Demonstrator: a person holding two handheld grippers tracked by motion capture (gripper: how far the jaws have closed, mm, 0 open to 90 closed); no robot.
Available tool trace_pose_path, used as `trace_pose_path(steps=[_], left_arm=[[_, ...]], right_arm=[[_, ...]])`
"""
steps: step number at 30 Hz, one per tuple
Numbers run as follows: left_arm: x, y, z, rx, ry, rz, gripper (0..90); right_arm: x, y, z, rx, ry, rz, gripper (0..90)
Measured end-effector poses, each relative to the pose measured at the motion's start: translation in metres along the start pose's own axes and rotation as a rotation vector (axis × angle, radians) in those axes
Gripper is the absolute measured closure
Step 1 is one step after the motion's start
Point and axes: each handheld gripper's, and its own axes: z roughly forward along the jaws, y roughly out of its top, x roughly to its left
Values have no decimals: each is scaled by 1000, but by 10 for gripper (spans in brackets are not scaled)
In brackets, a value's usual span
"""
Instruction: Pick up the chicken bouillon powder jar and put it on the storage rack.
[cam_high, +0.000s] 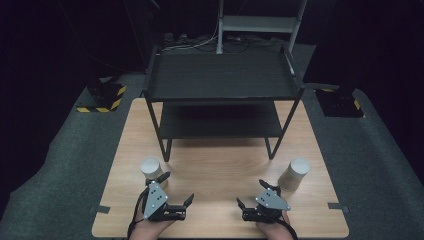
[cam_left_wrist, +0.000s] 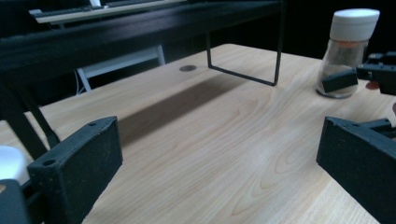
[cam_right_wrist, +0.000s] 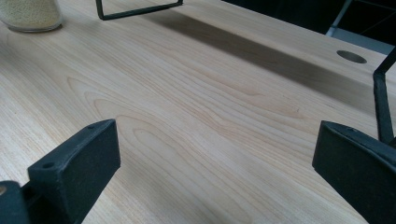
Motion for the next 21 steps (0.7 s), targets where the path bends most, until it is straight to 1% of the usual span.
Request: trace_pose_path(steps=[2,10,12,13,16,18,19,21], left_arm=[[1,1,-2,-3,5,0,6],[10,3,-15,-25,67,-18,6],[11,3,-17,-28,75,-19,6],[14,2,-20,-31,89,-25,6],[17,1,-23,-34,113,-30,6],[18,0,-24,-37,118,-36,6],[20,0,-25,-35,131,-38,6],[22,-2,-26,-34,144,-42,6]], right_arm=[[0,0,0,0,-1,0,0],[0,0,0,0,1,3,0],[-1,0,0,0,2,4,0],[-1,0,0,0,2,5,0],[-1,0,0,0,2,6,0],[-1,0,0,0,2,7,0],[-1,0,0,-1,2,8,0],[-1,0,0,-1,3,10,0]])
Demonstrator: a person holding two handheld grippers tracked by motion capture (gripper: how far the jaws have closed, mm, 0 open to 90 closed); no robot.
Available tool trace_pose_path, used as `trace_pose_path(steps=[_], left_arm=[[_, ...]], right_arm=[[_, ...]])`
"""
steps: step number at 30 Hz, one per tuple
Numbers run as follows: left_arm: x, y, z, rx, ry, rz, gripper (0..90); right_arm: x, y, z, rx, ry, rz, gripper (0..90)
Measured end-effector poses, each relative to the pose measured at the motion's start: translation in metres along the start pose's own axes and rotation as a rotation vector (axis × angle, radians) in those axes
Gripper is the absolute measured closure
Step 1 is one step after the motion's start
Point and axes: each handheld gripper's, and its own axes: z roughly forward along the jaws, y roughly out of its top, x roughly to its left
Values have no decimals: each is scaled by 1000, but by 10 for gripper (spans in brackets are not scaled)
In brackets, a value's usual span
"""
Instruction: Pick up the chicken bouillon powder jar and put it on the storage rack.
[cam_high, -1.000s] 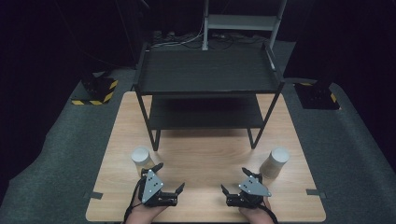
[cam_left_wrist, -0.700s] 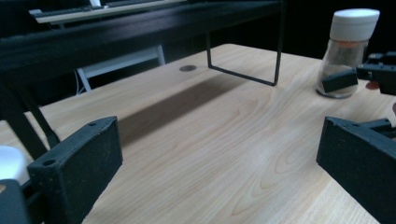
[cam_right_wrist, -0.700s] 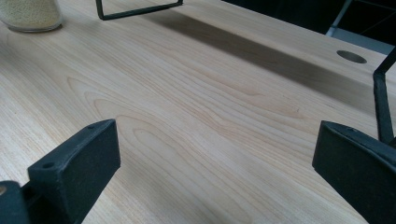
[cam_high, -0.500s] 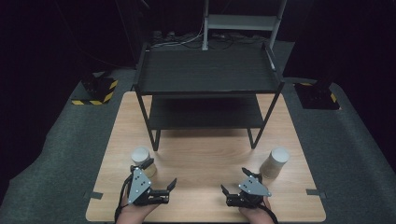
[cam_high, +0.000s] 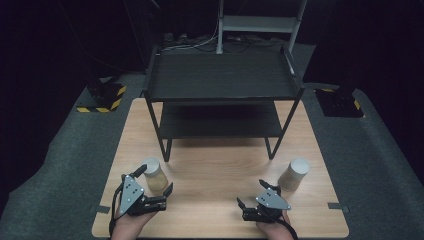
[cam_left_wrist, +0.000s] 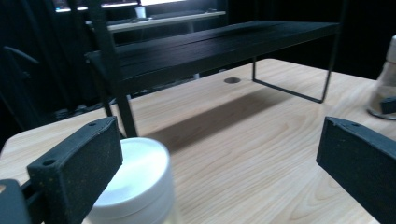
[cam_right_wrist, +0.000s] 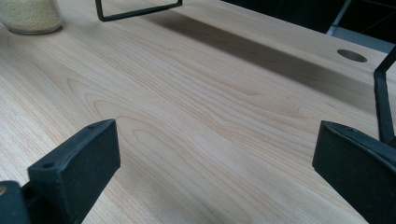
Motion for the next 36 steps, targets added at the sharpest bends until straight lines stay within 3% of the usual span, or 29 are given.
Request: trace_pose_path(steps=[12,17,27,36], left_arm=[[10,-5,0,23,61,-26,4],[15,-12,3,27,78,-55,5],[23,-21,12,45,79,-76,4],[23,-25,18,51,88,-81,4]], right_arm=[[0,0,0,1,-2,0,0],[1,0,0,2,-3,-1,0],[1,0,0,2,-5,1,0],[1,0,0,2,-7,4,0]])
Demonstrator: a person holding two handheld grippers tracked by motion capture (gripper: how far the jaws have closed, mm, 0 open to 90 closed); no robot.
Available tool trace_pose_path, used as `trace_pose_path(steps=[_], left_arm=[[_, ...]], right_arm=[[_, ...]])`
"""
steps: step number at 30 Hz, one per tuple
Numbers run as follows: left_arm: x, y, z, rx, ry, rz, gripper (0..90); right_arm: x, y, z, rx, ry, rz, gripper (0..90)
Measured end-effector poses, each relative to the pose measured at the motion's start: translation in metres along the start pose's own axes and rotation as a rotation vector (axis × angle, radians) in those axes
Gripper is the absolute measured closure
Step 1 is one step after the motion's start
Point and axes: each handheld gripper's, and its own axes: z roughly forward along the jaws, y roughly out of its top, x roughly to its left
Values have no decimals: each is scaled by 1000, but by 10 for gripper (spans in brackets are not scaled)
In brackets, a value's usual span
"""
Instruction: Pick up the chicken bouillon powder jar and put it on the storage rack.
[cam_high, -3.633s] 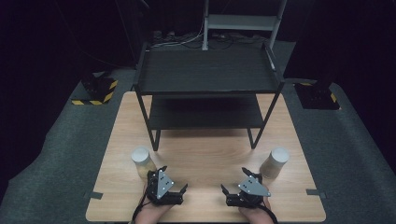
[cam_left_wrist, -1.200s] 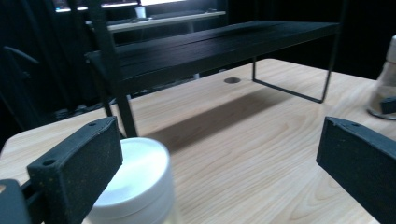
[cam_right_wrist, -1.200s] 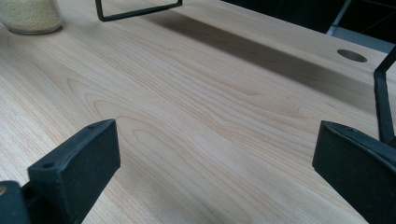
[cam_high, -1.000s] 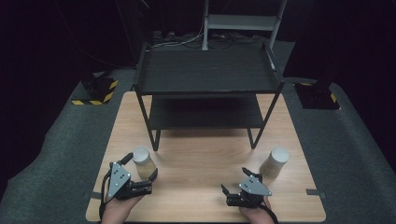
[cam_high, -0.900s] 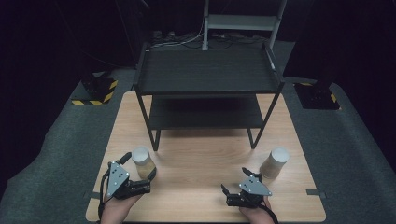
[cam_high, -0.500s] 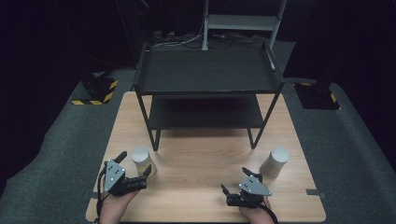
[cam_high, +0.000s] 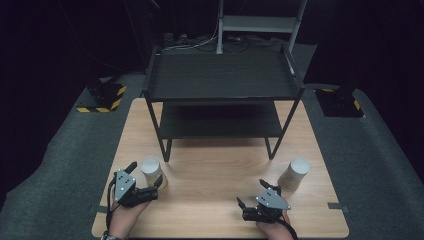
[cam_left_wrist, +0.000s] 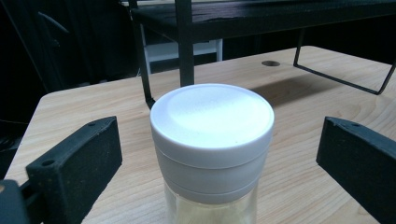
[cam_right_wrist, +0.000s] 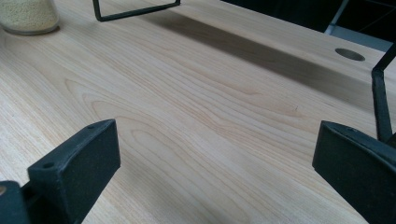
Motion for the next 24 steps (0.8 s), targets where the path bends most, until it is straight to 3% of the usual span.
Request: trace_pose_path(steps=[4,11,18,24], left_arm=[[0,-2,3,2,-1,8,6],[5,-11,9,-13,-17,-26,28],[8,-15,15,-1,-38,-35,141],[11,-20,17,-3,-52,-65,237]], right_arm=[[0,0,0,0,0,0,0],[0,0,0,-2,-1,-2,0],[1,0,0,-3,-2,-2,0],[1,0,0,0,-2,-3,0]])
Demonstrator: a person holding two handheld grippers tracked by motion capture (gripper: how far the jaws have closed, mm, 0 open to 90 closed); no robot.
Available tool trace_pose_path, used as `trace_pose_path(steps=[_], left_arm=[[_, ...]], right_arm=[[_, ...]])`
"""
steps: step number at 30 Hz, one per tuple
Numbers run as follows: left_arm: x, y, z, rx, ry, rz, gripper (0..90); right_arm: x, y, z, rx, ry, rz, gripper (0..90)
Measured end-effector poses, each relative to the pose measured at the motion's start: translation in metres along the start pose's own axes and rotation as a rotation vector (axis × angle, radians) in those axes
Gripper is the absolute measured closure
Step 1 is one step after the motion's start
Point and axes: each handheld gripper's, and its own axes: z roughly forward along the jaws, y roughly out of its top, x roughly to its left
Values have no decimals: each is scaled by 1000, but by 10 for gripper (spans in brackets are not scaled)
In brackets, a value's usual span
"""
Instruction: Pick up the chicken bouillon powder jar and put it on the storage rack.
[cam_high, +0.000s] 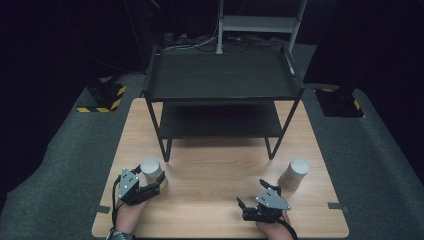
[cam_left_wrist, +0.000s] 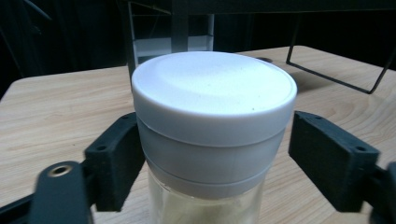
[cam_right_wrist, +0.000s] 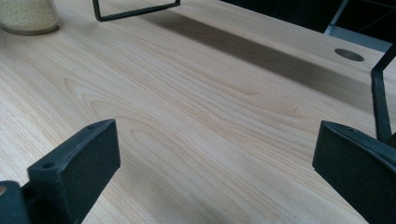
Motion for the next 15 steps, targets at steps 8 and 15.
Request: trace_pose_path(steps=[8,15], left_arm=[[3,-3,-2,-9,5,-6,316],[4,-4,-1,-8,3,-9,331]], right_arm=[[1,1,1,6,-3,-7,0],[2,2,1,13,-6,-14,0]])
